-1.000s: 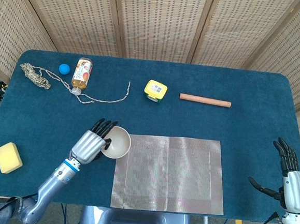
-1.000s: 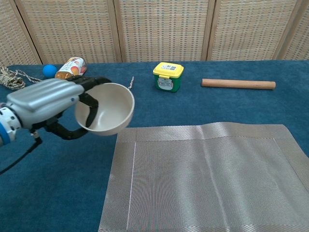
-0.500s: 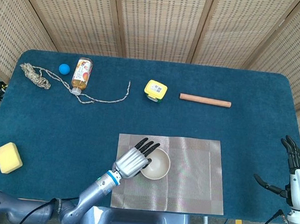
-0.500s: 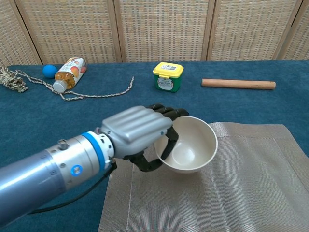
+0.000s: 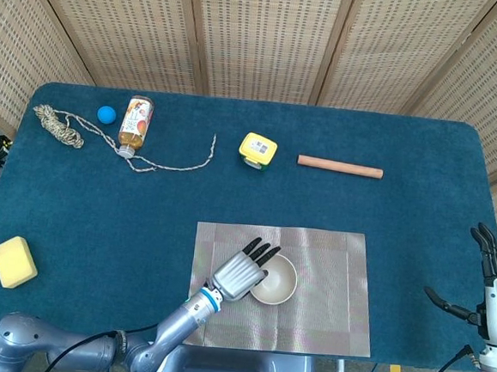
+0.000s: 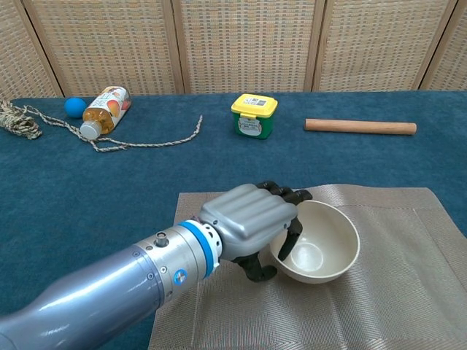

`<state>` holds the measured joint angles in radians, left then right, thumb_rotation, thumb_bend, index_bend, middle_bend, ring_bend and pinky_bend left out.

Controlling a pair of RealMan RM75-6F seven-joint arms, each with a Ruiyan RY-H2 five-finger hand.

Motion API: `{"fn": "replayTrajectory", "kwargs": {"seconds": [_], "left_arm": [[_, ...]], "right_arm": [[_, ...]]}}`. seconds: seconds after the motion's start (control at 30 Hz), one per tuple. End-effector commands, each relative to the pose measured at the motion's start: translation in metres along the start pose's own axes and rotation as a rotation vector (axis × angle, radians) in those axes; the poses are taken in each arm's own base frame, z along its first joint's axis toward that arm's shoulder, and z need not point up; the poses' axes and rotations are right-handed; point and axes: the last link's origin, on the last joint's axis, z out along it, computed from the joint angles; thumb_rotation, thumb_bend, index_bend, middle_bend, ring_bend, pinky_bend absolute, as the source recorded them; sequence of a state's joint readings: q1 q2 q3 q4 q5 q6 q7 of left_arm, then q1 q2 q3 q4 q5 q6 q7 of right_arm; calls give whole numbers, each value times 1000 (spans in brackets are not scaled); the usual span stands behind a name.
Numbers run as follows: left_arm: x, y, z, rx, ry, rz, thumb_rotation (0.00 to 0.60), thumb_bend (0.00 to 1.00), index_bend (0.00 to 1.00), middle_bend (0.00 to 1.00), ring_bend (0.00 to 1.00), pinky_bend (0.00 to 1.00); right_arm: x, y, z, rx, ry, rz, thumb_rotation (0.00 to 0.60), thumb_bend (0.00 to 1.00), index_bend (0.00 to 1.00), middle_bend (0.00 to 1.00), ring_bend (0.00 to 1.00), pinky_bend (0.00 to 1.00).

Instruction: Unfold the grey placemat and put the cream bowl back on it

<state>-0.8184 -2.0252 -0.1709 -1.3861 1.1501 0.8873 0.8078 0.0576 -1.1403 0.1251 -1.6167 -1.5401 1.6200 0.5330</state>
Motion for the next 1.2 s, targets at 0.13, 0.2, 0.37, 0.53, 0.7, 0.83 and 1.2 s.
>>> {"fn": "replayTrajectory", "kwargs": {"seconds": [0.13,0.2,0.37,0.53,0.7,0.83,1.2], "left_arm": [[2,-8,-9,16,2,8,600,118,167,0,0,0],[6,-13,-14,28,8,-4,600,117,133,0,0,0],[20,-35,-36,81,63,-23,600,117,104,0,0,0],[35,-78,-81,199,161,-62,600,117,101,0,0,0],[44,-128,-138,323,243,-91,600,116,97,0,0,0],[45,-156,-183,407,303,-78,600,106,86,0,0,0],[30,-186,-283,614,320,-43,600,93,3,0,0,0]], "right_arm": [[-2,-2,-2,9,-6,-7,600,262,72,0,0,0],[-3,-3,-2,13,-9,-13,600,262,72,0,0,0],[-5,-5,-3,22,-12,-27,600,262,72,0,0,0],[-9,-6,-5,19,-21,-59,600,261,71,0,0,0],[-16,-7,-6,18,-39,-110,600,253,66,0,0,0],[-23,-8,-7,16,-54,-146,600,231,62,0,0,0],[-34,-11,-10,34,-85,-277,600,173,5,0,0,0]]}}
